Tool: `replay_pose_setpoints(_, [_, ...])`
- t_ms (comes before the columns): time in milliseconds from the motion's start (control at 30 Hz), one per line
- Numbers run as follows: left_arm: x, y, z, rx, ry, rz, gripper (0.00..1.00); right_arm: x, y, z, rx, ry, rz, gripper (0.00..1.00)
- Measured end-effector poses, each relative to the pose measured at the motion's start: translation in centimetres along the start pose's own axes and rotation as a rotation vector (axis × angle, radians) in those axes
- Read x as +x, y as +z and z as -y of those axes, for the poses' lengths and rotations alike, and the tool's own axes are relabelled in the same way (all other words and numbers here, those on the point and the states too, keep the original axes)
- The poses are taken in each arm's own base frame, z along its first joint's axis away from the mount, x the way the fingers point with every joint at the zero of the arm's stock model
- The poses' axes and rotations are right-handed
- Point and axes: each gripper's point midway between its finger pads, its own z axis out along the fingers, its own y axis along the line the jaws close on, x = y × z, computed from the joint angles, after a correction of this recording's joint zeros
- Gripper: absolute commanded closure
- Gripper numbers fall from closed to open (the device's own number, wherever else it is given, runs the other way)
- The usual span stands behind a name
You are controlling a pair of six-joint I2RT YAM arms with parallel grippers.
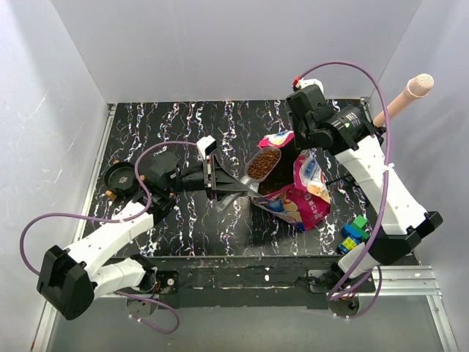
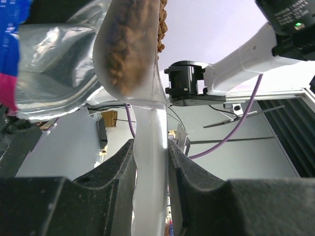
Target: Serve the pet food
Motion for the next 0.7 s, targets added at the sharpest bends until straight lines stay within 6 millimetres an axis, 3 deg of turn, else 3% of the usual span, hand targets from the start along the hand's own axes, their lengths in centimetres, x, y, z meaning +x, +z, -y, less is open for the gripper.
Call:
replay_pose_setpoints(300, [-1.6, -1.0, 4.1, 0.058, 0.043, 0.084, 1.0, 0.1, 0.1, 0.0, 0.002, 0.009, 0.001, 0.99])
replay_pose_setpoints(567, [-8.4, -2.7, 6.7, 0.027, 0.079, 0.338, 1.0, 0.4, -0.3, 0.0, -0.023, 0.023, 0.012, 0.99])
replay_pose_setpoints(700, [-12.1, -3.7, 6.1, 0.002, 0.081, 0.459, 1.0, 0.5, -0.4, -0.2, -0.037, 0.024, 0.009, 0.99])
